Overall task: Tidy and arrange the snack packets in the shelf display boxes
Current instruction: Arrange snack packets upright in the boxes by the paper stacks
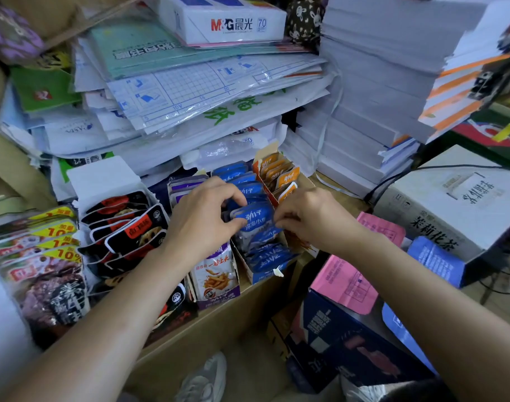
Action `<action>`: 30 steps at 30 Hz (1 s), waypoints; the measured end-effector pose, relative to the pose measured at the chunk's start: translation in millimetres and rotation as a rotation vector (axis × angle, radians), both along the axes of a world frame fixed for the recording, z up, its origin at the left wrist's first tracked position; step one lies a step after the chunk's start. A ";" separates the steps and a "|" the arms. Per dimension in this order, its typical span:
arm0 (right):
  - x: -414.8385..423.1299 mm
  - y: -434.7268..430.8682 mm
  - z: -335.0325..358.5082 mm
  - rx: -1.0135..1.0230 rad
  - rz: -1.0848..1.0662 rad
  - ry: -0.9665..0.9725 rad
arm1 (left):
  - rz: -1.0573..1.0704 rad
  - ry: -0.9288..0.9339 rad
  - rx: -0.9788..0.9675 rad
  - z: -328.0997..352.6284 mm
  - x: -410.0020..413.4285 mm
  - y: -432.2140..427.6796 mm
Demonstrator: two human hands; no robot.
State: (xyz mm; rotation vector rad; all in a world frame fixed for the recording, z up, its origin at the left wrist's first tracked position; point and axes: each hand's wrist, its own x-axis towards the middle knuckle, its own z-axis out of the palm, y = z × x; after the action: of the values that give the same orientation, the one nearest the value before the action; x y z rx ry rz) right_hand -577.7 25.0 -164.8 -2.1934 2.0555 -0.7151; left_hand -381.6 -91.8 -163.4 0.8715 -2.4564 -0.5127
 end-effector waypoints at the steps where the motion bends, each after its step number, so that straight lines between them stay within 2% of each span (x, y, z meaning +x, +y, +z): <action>1: 1.6 -2.5 -0.6 -0.020 -0.048 -0.048 | -0.027 0.000 -0.016 0.5 1.0 1.0; 4: 5.9 -8.6 -5.7 -0.073 -0.180 -0.160 | -0.126 -0.035 -0.076 2.4 4.9 3.5; 6: 9.9 -9.4 -7.9 -0.072 -0.206 -0.167 | -0.165 -0.066 -0.095 2.3 6.1 4.5; 14: 4.2 8.6 -8.5 -0.003 -0.168 -0.240 | -0.205 -0.139 -0.158 4.1 3.9 11.3; 18: 4.0 24.6 2.8 0.012 -0.060 -0.321 | -0.158 -0.132 -0.209 1.3 2.6 10.0; 22: -1.4 42.4 3.4 0.171 0.083 -0.122 | -0.101 -0.075 -0.189 0.0 2.1 9.0; 26: 10.3 36.2 -16.8 0.125 0.165 0.063 | -0.070 -0.042 -0.115 -1.5 0.0 9.2; 30: 7.2 29.8 -20.9 0.064 0.106 -0.004 | -0.083 -0.013 -0.064 -1.7 0.3 5.7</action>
State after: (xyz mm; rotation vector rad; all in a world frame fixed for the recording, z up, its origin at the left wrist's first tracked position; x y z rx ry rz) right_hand -570.6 54.8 -185.6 -2.2436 1.9150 -0.6344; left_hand -381.3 -86.1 -165.1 0.7525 -2.5146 -0.4561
